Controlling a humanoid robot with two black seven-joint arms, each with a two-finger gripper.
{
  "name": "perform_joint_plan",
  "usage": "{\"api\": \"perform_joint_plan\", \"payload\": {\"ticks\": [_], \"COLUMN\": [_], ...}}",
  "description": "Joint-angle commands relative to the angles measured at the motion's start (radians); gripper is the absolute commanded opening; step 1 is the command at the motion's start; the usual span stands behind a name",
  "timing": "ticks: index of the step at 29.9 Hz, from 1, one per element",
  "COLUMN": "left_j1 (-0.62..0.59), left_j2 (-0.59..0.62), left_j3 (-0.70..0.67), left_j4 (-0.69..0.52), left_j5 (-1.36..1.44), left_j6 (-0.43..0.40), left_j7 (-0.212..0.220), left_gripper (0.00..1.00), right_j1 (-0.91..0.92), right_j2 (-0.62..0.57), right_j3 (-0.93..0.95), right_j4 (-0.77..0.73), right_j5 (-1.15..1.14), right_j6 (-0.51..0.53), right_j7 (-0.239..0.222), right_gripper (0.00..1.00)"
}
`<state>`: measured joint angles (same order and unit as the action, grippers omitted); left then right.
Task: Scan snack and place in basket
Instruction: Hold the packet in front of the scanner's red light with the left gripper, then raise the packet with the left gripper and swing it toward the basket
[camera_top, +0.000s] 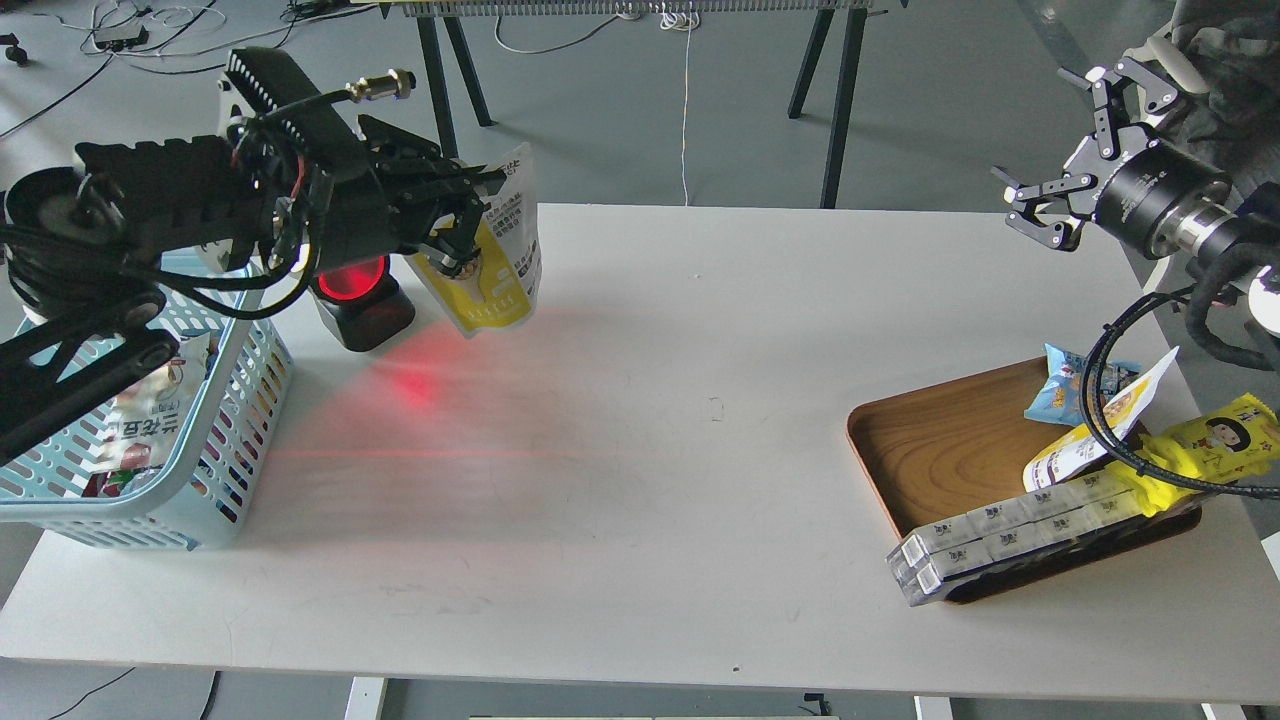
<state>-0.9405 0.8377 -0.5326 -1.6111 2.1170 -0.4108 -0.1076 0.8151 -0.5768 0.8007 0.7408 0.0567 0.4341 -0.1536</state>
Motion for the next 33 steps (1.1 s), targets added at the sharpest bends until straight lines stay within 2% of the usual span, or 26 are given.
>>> {"api": "perform_joint_plan", "payload": {"ticks": [1, 14, 33], "left_j1": [0.008, 0.014, 0.009], "left_j2": [-0.002, 0.003, 0.015], "left_j3": [0.005, 0.085, 0.074], "left_j4": [0.000, 0.000, -0.004], "left_j5": [0.001, 0.065, 0.065], "left_j6": [0.001, -0.019, -0.033], "left_j7": [-0.004, -0.004, -0.009], "left_gripper": [0.00, 0.00, 0.00], "right_j1": [0.001, -0.004, -0.004], "right_j2": [0.000, 0.000, 0.008], "right_j3": [0.000, 0.000, 0.000], "right_j4": [0.000, 0.000, 0.000], "right_j5": [0.000, 0.000, 0.000], "right_j6": [0.000, 0.000, 0.000], "right_j7": [0.000, 0.002, 0.003], "right_gripper": [0.99, 0.99, 0.99]}}
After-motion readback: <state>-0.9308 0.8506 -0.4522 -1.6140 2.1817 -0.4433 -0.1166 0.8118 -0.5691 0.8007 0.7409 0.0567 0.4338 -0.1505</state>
